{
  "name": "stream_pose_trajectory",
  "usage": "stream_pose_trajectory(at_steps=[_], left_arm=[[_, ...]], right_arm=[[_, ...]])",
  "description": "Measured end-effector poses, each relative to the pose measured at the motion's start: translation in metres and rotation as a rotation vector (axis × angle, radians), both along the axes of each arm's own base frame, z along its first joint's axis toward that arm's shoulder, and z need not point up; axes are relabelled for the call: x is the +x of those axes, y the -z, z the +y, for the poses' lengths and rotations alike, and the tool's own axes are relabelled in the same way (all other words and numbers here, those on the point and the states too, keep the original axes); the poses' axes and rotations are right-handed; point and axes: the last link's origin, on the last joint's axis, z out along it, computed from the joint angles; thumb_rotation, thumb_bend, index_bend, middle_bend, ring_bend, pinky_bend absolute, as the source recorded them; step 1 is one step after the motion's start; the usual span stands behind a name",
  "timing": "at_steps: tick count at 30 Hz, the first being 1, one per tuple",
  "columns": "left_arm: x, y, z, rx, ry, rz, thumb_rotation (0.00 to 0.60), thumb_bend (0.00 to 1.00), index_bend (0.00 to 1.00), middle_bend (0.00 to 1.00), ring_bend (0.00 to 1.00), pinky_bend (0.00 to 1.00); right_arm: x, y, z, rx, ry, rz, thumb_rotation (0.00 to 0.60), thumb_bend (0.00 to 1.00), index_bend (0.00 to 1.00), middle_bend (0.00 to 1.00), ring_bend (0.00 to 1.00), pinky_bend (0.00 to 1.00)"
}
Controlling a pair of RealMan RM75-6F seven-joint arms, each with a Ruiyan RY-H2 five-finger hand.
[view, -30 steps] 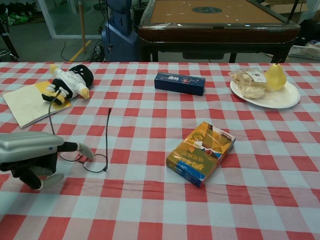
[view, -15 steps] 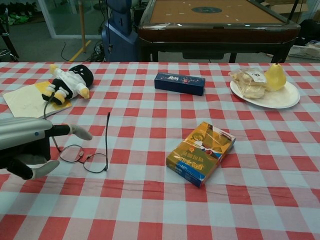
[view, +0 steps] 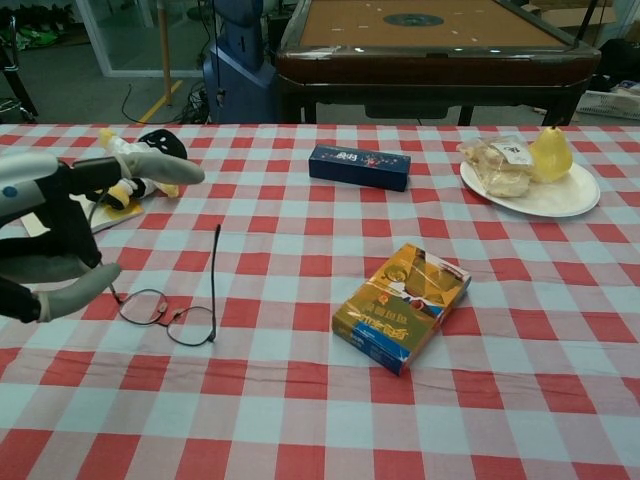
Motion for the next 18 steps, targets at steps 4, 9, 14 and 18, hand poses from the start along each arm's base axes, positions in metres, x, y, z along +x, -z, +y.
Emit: stream_pose_trajectory(at_steps=[4,9,14,18], left_arm=[[0.008,0.009,-0.004,-0.043,0.049,0.017,0.600,0.63,0.06,1.00,0.99,0.97],[0.014,0.023,-0.004,-0.068,0.108,0.084,0.600,0.66,0.06,1.00,0.99,0.97],[0.018,0.041,0.005,-0.070,0.132,0.139,0.600,0.66,0.06,1.00,1.00,0.97],[0.020,0.049,0.012,-0.070,0.117,0.152,0.600,0.66,0.06,1.00,1.00,0.97]], right_arm=[[0.000,-0.001,0.000,-0.004,0.000,0.003,0.600,0.44,0.01,0.24,0.15,0.18],[0.000,-0.002,0.001,-0.005,0.001,0.003,0.600,0.44,0.01,0.24,0.15,0.18],[0.000,-0.002,0.001,-0.012,0.003,0.008,0.600,0.44,0.01,0.24,0.15,0.18],[0.000,-0.003,0.001,-0.014,0.009,0.010,0.600,0.44,0.01,0.24,0.15,0.18]])
